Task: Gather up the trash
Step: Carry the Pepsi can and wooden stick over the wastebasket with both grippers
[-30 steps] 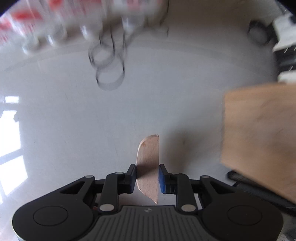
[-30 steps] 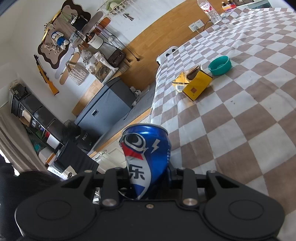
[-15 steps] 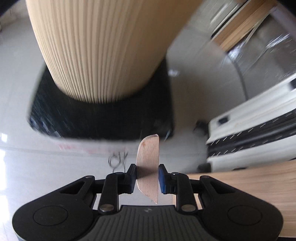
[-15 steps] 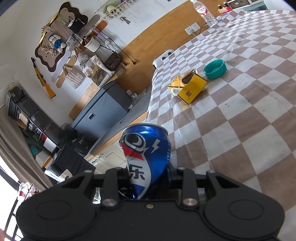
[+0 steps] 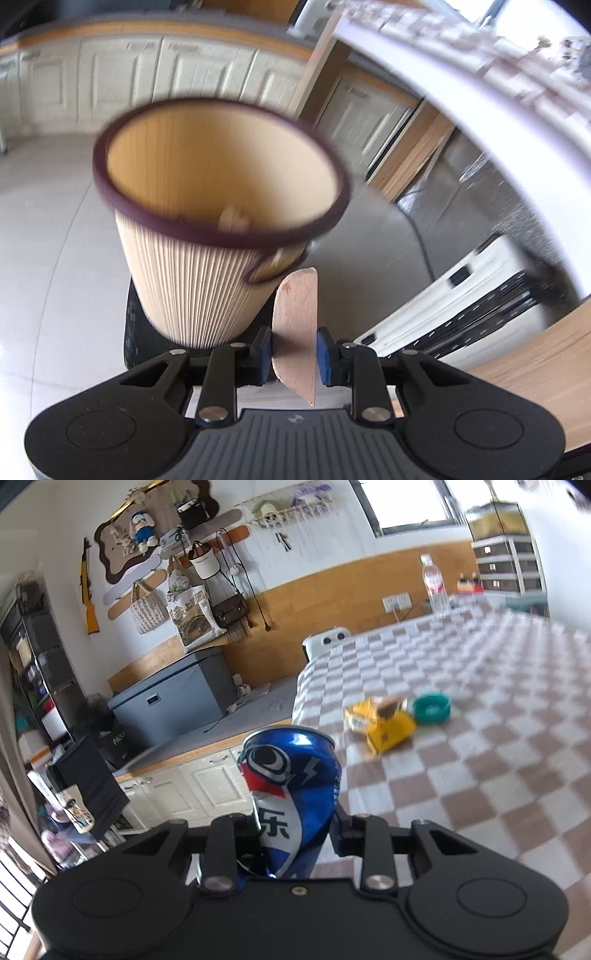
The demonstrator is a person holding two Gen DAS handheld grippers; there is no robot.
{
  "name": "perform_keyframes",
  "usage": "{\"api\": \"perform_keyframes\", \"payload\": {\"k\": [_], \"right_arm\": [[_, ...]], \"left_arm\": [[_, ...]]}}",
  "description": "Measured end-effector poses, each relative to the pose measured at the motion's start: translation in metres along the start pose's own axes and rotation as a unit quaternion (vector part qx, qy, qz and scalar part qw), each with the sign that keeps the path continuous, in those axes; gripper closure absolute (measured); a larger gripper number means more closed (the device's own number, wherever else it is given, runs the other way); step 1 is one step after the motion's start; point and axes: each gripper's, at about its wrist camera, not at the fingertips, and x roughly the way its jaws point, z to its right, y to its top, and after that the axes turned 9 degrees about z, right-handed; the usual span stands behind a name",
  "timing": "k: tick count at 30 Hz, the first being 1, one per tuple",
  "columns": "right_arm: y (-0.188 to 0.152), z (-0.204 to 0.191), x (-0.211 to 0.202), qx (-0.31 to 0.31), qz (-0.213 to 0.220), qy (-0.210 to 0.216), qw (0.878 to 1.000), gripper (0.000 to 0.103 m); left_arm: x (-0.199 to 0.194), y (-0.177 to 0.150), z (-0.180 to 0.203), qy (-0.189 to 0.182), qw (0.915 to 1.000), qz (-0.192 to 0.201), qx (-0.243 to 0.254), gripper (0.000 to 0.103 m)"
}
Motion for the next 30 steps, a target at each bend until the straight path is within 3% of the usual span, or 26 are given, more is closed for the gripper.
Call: {"api": "perform_keyframes", "payload": {"k": [7,15,23,30], "right_arm": [[0.028,-0.040,-0.012,-0.071,0.005,0.010,0.997,0.070],[0.018,-0.098,0.023,-0.133,-0.031,0.049,0.989,0.070],[-0.030,-0.159,0.096,-0.171,-0.116,0.081,0.975,0.071],[-0.089,-0.197,0.170,-0.188,-0.219,0.075,0.955,0.071]], "left_arm": [[-0.048,0.049,0.015,-0.008,0.9973,0.071,0.020,0.077],[-0.079,0.100,0.009,0.006,0.9925,0.120,0.022,0.077],[-0.072,0.138,-0.013,0.013,0.9942,0.103,0.025,0.077],[-0.037,0.157,-0.039,0.022,0.9989,0.033,0.025,0.077]]}}
